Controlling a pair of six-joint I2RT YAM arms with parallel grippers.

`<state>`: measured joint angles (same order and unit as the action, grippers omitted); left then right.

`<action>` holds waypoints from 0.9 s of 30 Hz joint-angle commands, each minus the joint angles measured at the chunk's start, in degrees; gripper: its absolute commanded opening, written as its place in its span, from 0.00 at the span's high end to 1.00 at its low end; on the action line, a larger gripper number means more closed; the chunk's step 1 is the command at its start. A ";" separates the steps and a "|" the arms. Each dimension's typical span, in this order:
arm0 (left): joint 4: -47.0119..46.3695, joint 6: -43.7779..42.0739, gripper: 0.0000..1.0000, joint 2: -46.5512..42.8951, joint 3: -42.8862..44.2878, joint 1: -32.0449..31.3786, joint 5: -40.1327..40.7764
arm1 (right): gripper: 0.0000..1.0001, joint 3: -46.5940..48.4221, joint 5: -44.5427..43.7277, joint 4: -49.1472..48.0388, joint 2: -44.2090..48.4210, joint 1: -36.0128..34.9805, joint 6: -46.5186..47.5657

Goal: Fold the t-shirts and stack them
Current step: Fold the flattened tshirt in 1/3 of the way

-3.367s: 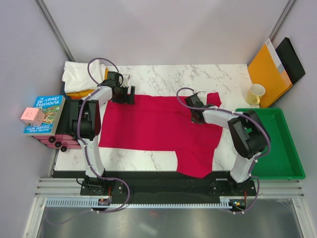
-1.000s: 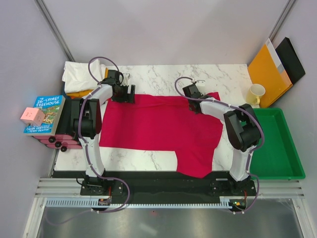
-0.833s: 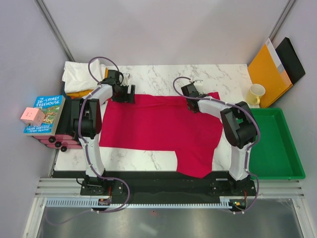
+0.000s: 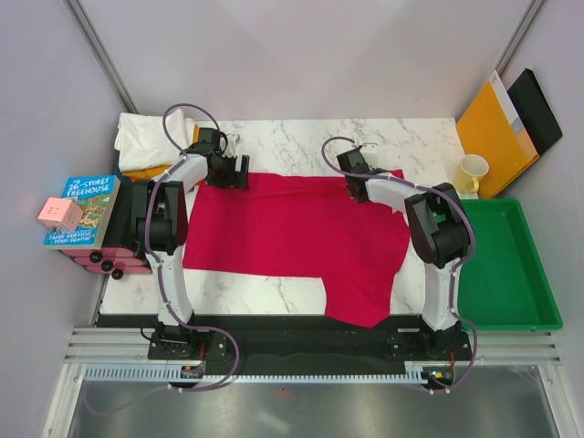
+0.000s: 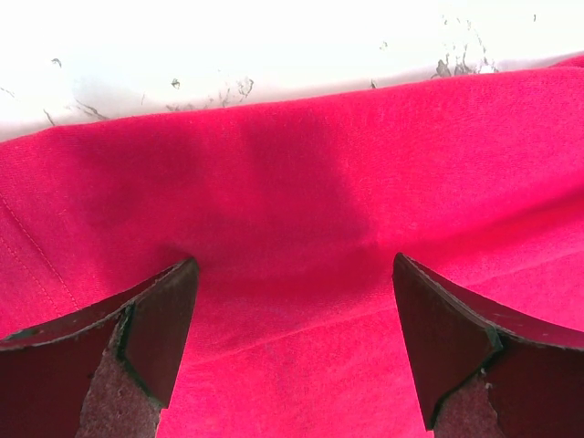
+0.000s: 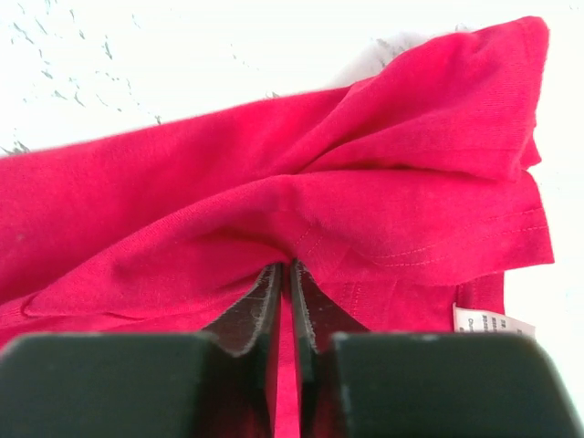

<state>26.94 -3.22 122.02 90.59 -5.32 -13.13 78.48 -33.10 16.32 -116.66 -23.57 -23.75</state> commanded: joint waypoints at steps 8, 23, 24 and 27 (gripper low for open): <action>0.84 0.15 0.06 1.65 0.38 0.31 -0.76 | 1.00 -1.13 -0.03 -0.76 4.94 -1.38 -0.51; 1.01 0.50 0.06 0.94 -0.50 0.31 -1.20 | 1.00 -11.67 -0.30 3.11 16.99 -7.71 -6.13; 0.84 0.41 0.06 0.94 -0.59 0.31 -1.11 | 1.00 -12.81 -0.30 3.28 17.78 -8.06 -6.83; 0.92 0.41 0.06 0.94 -0.76 0.31 -1.11 | 1.00 -14.66 -0.21 3.98 19.01 -9.91 -8.32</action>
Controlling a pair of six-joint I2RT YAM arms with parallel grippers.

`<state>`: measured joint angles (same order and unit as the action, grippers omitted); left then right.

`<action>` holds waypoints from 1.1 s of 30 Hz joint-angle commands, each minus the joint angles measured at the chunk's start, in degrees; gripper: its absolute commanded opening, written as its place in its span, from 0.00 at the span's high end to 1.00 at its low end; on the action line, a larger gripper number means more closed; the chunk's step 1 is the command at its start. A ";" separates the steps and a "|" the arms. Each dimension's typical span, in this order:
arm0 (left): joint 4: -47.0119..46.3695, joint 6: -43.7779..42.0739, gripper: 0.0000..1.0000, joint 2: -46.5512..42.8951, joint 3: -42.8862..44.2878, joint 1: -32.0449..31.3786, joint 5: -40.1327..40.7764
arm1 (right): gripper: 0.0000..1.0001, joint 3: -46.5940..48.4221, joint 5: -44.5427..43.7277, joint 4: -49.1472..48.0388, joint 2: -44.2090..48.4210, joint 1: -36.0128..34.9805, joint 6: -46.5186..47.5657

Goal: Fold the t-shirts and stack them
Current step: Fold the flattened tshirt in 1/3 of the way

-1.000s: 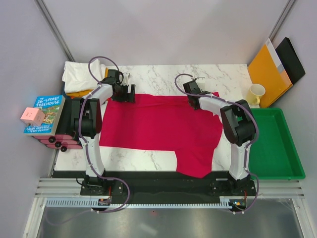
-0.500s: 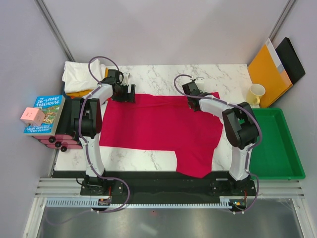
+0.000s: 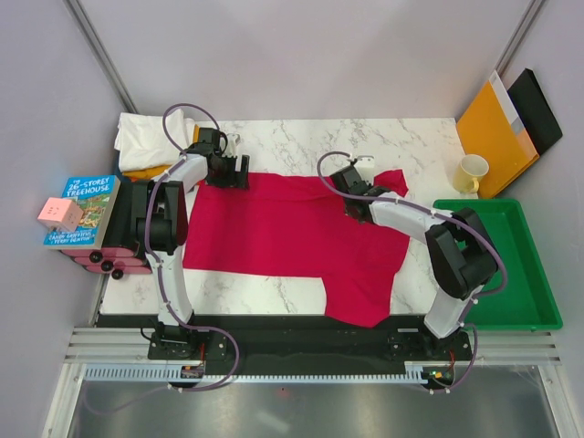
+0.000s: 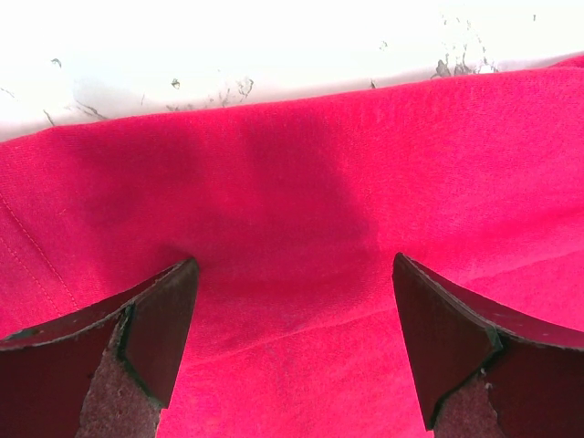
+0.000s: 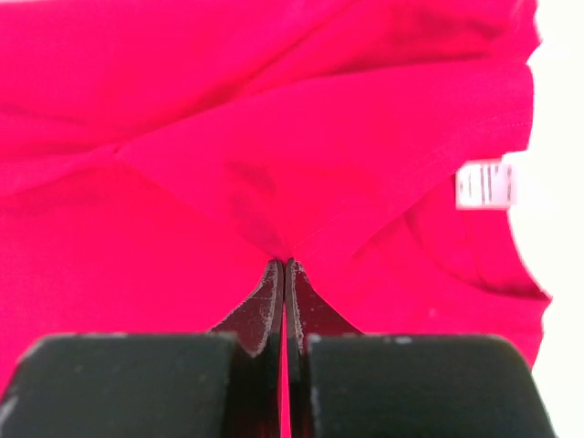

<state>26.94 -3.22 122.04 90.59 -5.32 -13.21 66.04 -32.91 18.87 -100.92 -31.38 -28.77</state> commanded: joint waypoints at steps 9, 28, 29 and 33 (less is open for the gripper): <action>0.84 0.50 0.06 1.10 -1.11 0.31 -1.11 | 1.00 -3.99 -0.93 3.80 5.30 -10.10 -8.13; 0.92 0.50 0.06 1.54 -1.11 0.22 -1.38 | 1.00 -4.17 -0.33 6.44 4.69 -13.36 -11.48; 0.84 0.50 0.06 1.54 -1.03 0.22 -1.38 | 0.99 -3.56 0.20 7.66 3.03 -13.36 -11.39; 0.92 0.50 0.06 1.19 -0.67 0.22 -1.29 | 0.67 -3.99 -1.45 8.46 3.45 -13.80 -13.23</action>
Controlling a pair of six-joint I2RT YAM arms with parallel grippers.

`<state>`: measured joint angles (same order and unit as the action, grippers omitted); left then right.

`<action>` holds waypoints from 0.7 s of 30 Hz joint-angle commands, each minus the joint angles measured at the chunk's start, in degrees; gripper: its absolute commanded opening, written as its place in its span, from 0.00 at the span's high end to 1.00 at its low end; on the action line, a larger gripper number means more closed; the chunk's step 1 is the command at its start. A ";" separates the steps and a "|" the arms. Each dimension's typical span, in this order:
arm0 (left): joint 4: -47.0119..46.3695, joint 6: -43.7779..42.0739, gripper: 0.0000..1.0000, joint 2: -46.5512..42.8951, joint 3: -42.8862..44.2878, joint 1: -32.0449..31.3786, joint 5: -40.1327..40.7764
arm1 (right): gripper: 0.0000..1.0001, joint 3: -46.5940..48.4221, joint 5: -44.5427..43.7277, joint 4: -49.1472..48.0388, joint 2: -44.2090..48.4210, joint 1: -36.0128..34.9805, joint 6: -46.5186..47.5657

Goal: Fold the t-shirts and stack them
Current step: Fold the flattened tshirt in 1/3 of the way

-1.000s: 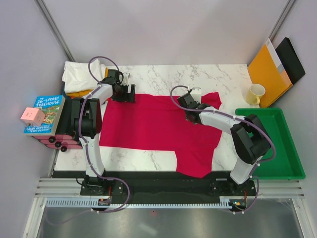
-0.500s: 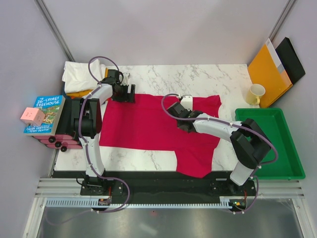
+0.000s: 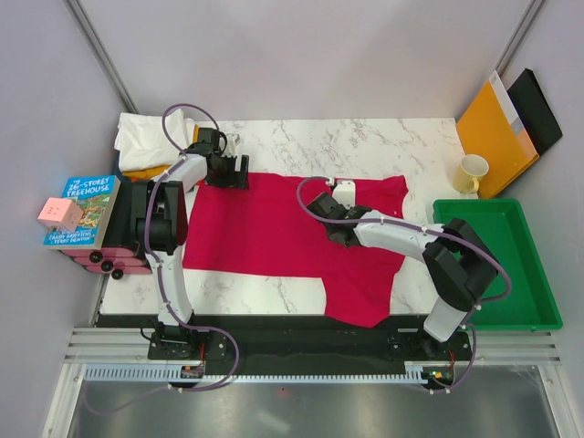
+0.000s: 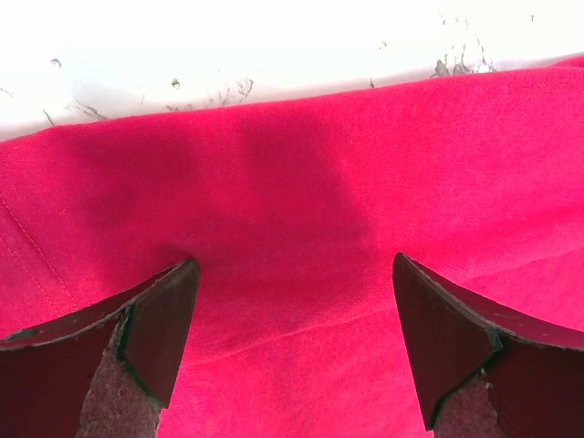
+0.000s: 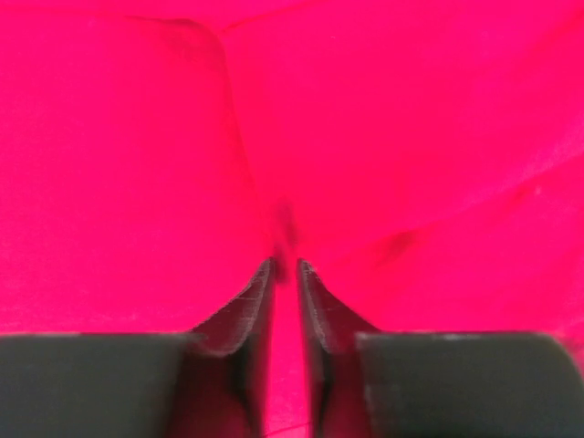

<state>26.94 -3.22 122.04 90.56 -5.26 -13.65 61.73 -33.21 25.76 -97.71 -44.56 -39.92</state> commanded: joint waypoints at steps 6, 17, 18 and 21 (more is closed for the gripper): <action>1.01 0.24 0.05 0.22 -0.57 0.16 -0.94 | 0.33 5.41 -7.39 4.65 3.05 2.62 1.24; 0.92 0.24 0.05 -0.31 -1.18 0.16 -0.77 | 0.48 -2.32 -3.70 -0.18 6.66 21.26 3.98; 0.92 0.24 0.05 -0.31 -1.27 0.16 -0.85 | 0.48 -2.58 -3.01 -0.27 6.48 21.53 3.97; 1.01 -0.03 0.05 -0.48 -1.44 0.16 -0.59 | 0.48 -3.99 -2.74 -0.62 5.60 22.14 3.36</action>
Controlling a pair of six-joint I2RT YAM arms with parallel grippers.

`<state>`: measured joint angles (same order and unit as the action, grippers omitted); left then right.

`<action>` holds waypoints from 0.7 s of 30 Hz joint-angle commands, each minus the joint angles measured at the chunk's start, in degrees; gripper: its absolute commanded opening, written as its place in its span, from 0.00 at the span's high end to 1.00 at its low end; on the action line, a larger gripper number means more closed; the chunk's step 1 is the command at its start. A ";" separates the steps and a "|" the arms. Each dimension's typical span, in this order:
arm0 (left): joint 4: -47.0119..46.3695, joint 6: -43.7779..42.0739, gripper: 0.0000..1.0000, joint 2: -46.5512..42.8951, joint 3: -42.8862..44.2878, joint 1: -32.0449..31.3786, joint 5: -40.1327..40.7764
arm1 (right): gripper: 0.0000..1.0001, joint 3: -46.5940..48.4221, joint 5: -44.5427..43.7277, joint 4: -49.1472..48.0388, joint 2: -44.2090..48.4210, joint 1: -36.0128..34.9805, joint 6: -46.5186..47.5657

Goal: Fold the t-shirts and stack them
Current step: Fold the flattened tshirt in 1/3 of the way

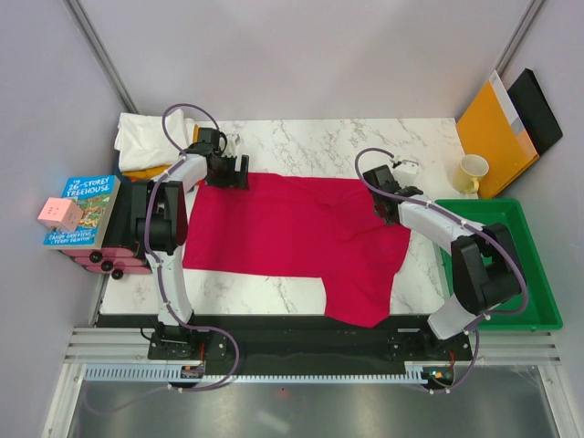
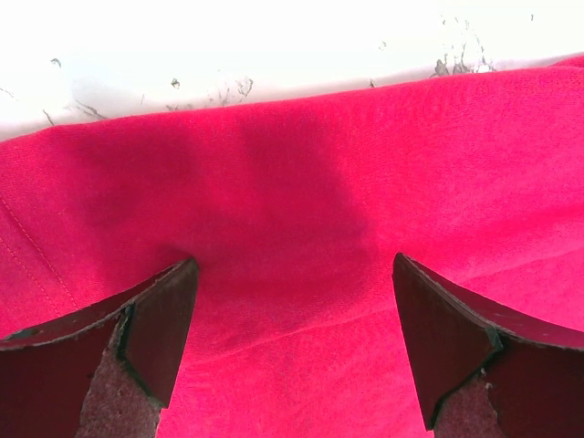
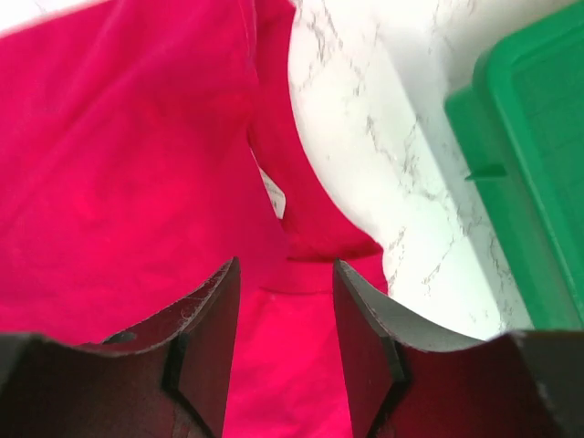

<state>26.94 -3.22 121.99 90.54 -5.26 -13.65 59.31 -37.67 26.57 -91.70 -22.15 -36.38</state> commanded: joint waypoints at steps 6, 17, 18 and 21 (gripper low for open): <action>1.27 -0.12 0.05 -0.27 -1.16 0.16 -0.24 | 0.48 -3.41 5.41 -4.85 -3.83 1.06 -0.62; 1.63 -0.82 0.05 -0.18 -1.51 0.25 0.47 | 1.00 -0.51 7.26 -8.37 -8.41 1.59 0.78; 1.54 -0.82 0.05 -0.09 -1.51 0.16 0.47 | 1.00 -0.25 7.09 -8.55 -7.28 1.67 0.96; 1.62 -0.82 0.05 -0.18 -1.42 0.25 0.38 | 1.00 1.15 7.26 -8.81 -5.51 1.59 2.01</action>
<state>26.87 -3.27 121.95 90.41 -5.23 -13.58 57.12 -30.85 19.94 -100.03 -20.75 -35.53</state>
